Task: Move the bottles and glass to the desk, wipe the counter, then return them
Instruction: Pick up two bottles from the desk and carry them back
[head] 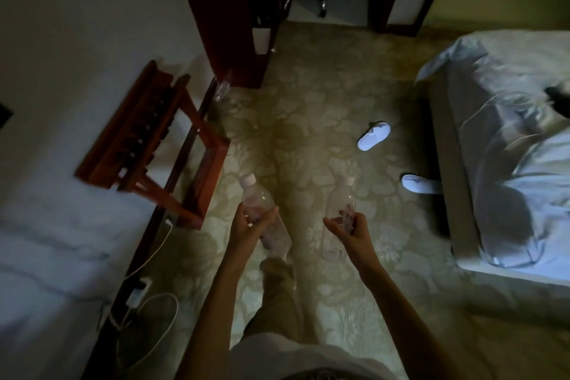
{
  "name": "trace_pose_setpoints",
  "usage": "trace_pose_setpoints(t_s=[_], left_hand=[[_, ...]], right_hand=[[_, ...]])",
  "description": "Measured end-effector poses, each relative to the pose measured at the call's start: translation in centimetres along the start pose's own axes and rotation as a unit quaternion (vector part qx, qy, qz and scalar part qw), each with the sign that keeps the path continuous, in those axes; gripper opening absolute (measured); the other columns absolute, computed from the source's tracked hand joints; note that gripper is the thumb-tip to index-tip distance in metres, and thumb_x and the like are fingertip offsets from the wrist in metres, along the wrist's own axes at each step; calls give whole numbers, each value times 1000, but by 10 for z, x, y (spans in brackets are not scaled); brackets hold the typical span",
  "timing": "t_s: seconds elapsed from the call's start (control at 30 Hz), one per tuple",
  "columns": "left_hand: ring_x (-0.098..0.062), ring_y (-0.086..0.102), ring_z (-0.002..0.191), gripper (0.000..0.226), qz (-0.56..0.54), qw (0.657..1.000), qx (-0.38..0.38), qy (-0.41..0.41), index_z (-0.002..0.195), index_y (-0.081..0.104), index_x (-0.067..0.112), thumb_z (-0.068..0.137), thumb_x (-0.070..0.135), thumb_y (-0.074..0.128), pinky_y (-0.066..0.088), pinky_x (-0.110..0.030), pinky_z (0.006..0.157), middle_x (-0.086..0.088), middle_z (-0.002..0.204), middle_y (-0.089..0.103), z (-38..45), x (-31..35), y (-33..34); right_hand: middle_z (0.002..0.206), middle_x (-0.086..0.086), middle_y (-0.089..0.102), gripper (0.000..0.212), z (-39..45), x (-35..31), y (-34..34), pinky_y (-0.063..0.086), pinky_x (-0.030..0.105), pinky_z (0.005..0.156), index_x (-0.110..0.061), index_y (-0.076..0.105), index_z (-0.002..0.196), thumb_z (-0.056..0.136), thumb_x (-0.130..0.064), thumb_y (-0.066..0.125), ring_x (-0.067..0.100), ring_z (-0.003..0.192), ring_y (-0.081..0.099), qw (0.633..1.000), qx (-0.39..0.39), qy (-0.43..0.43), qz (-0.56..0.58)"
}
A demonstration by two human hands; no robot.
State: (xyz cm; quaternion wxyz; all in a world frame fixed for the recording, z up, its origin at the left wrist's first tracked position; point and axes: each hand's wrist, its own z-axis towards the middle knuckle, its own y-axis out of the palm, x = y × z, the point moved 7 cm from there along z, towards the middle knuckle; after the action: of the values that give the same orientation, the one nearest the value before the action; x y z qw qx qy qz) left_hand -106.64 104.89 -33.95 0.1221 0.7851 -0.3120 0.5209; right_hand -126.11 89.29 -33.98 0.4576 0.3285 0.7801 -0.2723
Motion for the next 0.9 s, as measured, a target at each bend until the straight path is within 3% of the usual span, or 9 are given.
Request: trace_pose_setpoints(t_s=[0.07,0.13,0.23,0.37,0.5,0.57,0.73,0.9], left_hand=[[-22,67,94,33,-9,1000,-5,1,101,59,29,75,29,81,55,-21,73,-5,102,69,57,21,7],[-23,68,93,45,16,999,-41,-1,110,61,17,74,35,82,58,-35,83,-10,102,69,120,57,15],[-33,66,98,75,9,997,-74,6,122,55,0,68,44,82,53,-30,70,-7,95,65,205,129,32],[-15,67,99,70,5,994,-93,55,135,51,19,74,38,80,54,-21,70,1,112,67,292,217,62],[-14,65,112,85,8,989,-126,72,139,47,26,65,48,82,55,-34,93,1,125,65,378,264,97],[-13,63,114,89,31,989,-131,57,140,45,29,62,56,79,53,-36,97,4,127,63,424,271,115],[-15,65,110,66,34,992,-114,43,132,50,30,74,40,80,54,-40,97,4,121,66,547,318,159],[-12,63,101,65,32,993,-69,94,136,48,21,79,32,77,54,-33,90,5,113,62,660,427,182]], right_hand=[[106,-12,55,56,45,-22,5,44,16,70,-19,42,123,81,-37,73,2,94,59,1000,16,-1,8],[103,-15,55,56,97,-59,6,44,15,70,-19,43,123,80,-38,73,1,91,60,999,38,2,11],[103,-11,60,53,169,-133,4,46,16,71,-21,47,121,80,-40,74,4,90,63,997,65,-29,5],[104,-5,64,51,256,-209,-10,52,23,79,-22,51,120,79,-43,73,8,92,66,993,98,-61,23],[107,-2,65,56,346,-236,-19,53,29,84,-22,50,121,77,-47,74,12,97,66,991,115,-49,53],[107,0,64,55,394,-240,-23,53,27,80,-22,50,121,78,-46,74,15,97,66,990,122,-35,61],[109,3,65,54,539,-285,-32,56,34,85,-28,48,116,75,-48,75,17,98,67,991,104,-23,76],[108,-3,64,46,678,-405,-34,53,16,68,-27,49,119,82,-40,72,5,90,66,994,56,-77,58]])
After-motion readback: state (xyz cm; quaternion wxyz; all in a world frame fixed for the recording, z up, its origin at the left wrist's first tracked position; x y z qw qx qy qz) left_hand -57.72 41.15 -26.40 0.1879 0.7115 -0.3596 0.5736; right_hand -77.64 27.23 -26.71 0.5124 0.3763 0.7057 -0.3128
